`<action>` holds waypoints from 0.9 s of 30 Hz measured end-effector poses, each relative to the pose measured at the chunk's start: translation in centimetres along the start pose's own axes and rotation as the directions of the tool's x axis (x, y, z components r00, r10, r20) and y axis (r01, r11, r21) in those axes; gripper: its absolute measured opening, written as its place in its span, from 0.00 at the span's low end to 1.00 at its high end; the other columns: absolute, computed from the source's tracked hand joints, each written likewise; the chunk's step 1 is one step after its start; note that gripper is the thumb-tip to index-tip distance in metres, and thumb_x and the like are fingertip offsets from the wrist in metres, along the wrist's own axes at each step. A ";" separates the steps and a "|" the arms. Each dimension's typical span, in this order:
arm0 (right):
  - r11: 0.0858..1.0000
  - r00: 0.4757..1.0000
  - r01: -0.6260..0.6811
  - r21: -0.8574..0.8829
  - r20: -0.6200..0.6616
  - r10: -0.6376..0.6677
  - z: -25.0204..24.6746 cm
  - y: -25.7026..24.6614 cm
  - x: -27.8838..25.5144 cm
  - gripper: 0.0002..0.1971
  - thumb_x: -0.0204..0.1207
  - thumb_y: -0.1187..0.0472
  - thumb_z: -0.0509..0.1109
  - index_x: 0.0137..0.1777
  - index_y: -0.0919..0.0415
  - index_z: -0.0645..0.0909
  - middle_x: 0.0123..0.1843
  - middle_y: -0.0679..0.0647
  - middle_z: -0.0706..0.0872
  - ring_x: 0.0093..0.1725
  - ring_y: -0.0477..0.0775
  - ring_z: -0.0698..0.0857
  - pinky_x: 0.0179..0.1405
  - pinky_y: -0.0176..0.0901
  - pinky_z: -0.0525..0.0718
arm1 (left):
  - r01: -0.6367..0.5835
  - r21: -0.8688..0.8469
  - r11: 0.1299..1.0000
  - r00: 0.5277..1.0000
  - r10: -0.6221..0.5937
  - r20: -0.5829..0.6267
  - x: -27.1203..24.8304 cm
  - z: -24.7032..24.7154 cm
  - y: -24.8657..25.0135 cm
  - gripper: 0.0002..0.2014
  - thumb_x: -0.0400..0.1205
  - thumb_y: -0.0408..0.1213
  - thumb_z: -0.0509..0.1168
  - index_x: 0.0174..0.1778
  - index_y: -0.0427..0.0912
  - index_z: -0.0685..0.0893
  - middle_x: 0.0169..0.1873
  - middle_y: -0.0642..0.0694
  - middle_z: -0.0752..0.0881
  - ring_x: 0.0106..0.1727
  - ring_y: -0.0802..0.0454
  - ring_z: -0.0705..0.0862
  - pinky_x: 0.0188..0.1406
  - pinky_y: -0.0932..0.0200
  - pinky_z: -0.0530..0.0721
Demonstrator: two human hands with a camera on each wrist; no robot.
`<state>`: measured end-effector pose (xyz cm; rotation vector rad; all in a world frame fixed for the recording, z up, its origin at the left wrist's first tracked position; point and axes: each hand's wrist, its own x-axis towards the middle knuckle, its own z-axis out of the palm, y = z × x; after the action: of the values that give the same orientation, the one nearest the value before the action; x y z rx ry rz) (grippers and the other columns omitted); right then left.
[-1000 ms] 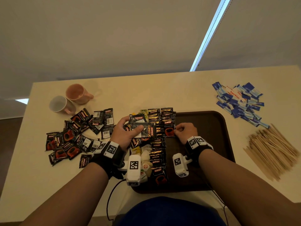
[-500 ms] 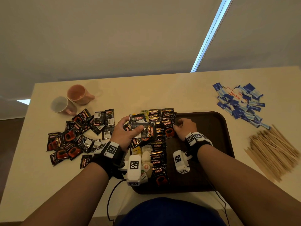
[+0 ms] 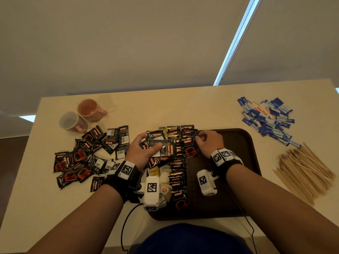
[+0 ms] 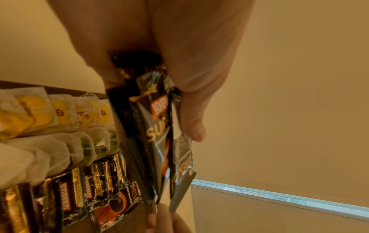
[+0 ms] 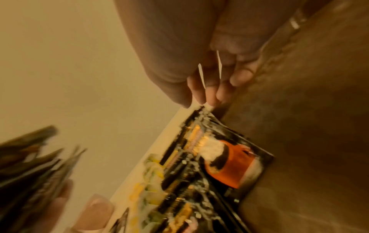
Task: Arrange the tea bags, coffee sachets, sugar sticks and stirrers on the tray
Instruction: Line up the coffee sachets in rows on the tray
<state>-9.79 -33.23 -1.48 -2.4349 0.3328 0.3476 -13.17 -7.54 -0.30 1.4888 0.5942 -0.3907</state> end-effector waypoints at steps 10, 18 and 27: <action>0.887 0.915 0.320 0.334 0.133 -0.380 -1.6 -7.0 -4.4 0.17 0.75 0.47 0.77 0.61 0.50 0.85 0.51 0.46 0.87 0.41 0.42 0.83 0.42 0.33 0.81 | -0.074 -0.035 0.997 0.996 0.076 0.056 -3.0 1.5 2.4 0.33 0.52 0.55 0.88 0.52 0.65 0.85 0.57 0.42 0.90 0.58 0.39 0.90 0.58 0.32 0.87; 0.892 0.923 0.303 0.336 0.129 -0.362 -0.8 -7.0 -5.3 0.17 0.72 0.54 0.81 0.60 0.48 0.86 0.49 0.46 0.88 0.31 0.40 0.75 0.33 0.29 0.76 | -0.055 -0.062 0.997 0.997 0.058 0.052 -3.5 1.6 2.1 0.42 0.48 0.65 0.87 0.60 0.62 0.86 0.62 0.42 0.88 0.58 0.39 0.90 0.58 0.31 0.87; 0.900 0.933 0.345 0.265 0.005 -0.359 -1.3 -7.2 -5.6 0.15 0.77 0.56 0.76 0.63 0.52 0.87 0.58 0.51 0.87 0.54 0.43 0.82 0.58 0.38 0.80 | 0.004 -0.179 0.984 0.983 0.029 0.181 -4.2 1.4 3.0 0.33 0.67 0.36 0.77 0.70 0.45 0.78 0.58 0.36 0.88 0.53 0.43 0.91 0.49 0.46 0.90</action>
<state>-12.48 -27.81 5.44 -2.1653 -0.0870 0.1938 -14.58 -9.21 4.58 1.2684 0.4606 -0.4481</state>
